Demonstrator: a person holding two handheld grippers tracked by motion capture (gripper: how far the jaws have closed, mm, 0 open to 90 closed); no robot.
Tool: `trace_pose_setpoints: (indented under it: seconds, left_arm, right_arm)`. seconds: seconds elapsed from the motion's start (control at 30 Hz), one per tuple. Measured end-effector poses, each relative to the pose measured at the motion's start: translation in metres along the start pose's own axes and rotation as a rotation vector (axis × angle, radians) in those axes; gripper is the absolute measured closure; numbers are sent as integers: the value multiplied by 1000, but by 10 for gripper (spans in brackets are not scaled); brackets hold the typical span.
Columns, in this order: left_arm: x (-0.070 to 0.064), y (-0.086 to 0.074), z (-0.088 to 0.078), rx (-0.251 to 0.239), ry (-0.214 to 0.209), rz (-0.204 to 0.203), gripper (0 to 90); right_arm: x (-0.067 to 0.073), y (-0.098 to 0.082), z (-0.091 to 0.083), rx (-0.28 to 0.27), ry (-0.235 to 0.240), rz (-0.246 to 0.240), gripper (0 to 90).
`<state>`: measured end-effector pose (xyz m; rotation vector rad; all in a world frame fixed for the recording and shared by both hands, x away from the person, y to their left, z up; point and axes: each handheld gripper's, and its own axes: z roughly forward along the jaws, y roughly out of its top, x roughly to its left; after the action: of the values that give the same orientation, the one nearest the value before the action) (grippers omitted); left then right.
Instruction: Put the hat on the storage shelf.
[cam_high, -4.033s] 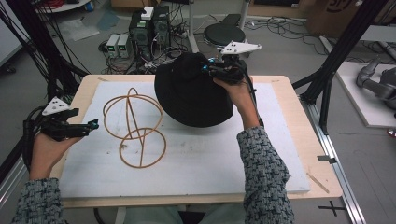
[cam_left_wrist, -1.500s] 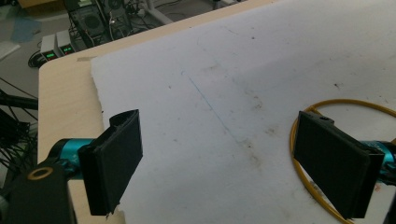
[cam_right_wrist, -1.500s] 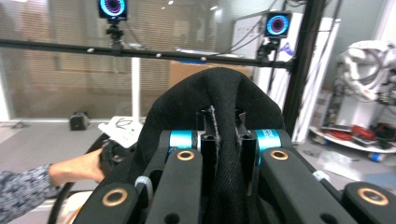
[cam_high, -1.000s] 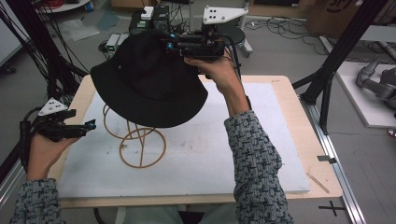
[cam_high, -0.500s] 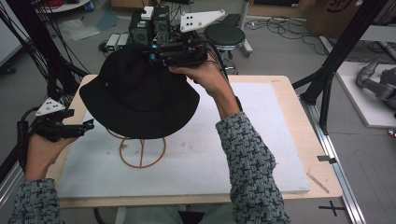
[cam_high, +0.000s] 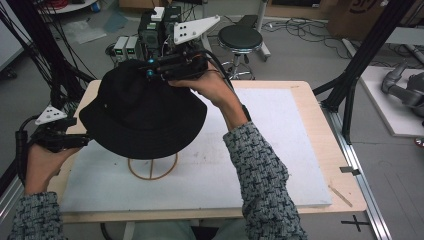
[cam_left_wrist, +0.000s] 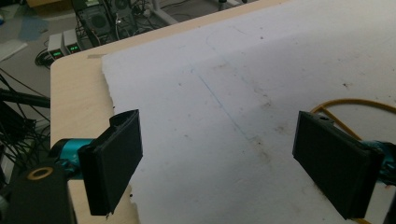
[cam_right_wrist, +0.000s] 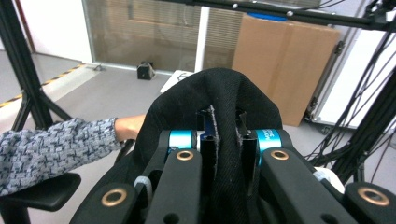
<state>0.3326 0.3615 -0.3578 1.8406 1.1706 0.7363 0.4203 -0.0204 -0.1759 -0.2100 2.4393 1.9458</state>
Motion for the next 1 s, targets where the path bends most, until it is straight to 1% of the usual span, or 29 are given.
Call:
trace_pose_setpoints:
  seconds: [0.13,0.2,0.27,0.5,0.73,0.77,0.8,0.87,0.97,1.0]
  left_arm:
    - [1,-1,-2,-1,5,-3,163]
    - [2,-1,-3,2,9,-2,162]
    - [2,-1,-3,3,12,-2,162]
    - [4,-2,-4,1,18,-5,162]
    - [5,-2,-6,2,25,-6,162]
    - [5,-2,-6,1,26,-7,162]
    - [6,-2,-6,3,29,-6,162]
    - [7,-3,-7,2,30,-10,162]
    - [7,-3,-8,-1,33,-10,162]
    - [7,-3,-8,-1,33,-10,162]
  right_arm:
    - [2,-1,7,24,16,-10,851]
    - [3,-1,11,36,20,-8,850]
    - [4,-2,15,54,19,-19,850]
    - [3,-5,22,95,25,-23,844]
    - [3,-8,27,118,28,-31,837]
    - [4,-8,28,129,33,-27,837]
    - [4,-9,29,131,33,-35,835]
    - [5,-10,31,146,33,-29,833]
    - [5,-10,33,151,33,-33,831]
    - [5,-10,33,155,35,-25,831]
